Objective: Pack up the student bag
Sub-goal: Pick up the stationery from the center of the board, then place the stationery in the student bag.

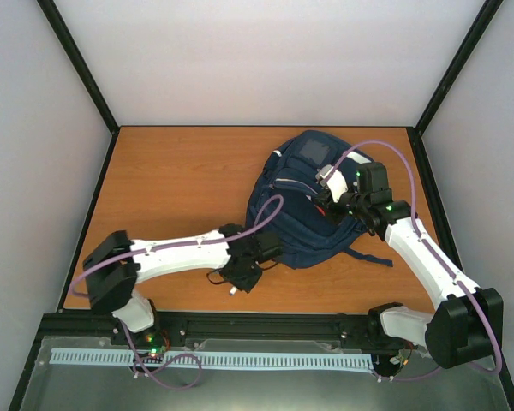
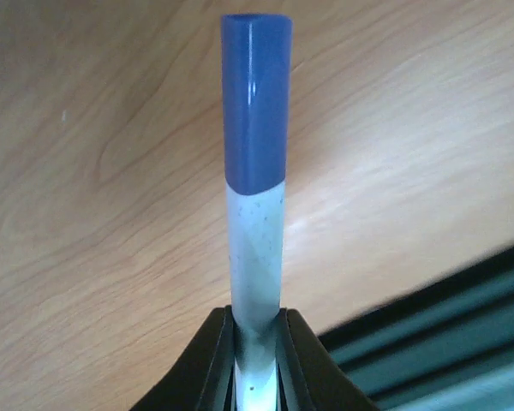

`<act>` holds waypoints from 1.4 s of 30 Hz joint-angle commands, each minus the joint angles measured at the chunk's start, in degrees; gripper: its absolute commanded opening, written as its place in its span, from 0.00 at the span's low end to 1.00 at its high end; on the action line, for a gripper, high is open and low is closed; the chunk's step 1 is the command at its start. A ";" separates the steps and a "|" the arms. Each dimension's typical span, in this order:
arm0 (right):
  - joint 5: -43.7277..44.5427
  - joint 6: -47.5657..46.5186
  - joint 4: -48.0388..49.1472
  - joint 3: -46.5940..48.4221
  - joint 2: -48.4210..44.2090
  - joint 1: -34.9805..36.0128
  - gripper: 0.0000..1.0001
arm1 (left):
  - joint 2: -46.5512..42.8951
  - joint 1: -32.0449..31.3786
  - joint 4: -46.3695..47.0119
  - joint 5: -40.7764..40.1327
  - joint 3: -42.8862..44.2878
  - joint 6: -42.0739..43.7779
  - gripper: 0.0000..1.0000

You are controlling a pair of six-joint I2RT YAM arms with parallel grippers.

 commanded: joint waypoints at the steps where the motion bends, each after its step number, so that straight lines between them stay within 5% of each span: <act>1: -1.00 0.02 1.33 1.06 -1.75 -0.50 0.07 | -5.81 -0.01 2.48 7.27 6.49 3.87 0.13; 10: -0.38 0.62 1.93 0.88 -2.87 -0.71 0.07 | -6.51 6.42 28.63 22.43 5.31 -9.07 0.14; 23: -0.99 0.49 1.83 0.82 -2.99 -0.64 0.07 | -2.31 13.14 56.60 20.94 0.97 -34.80 0.14; 42: -1.44 0.18 1.57 0.87 -2.87 -0.71 0.07 | 8.83 16.36 68.84 17.13 7.43 -49.36 0.20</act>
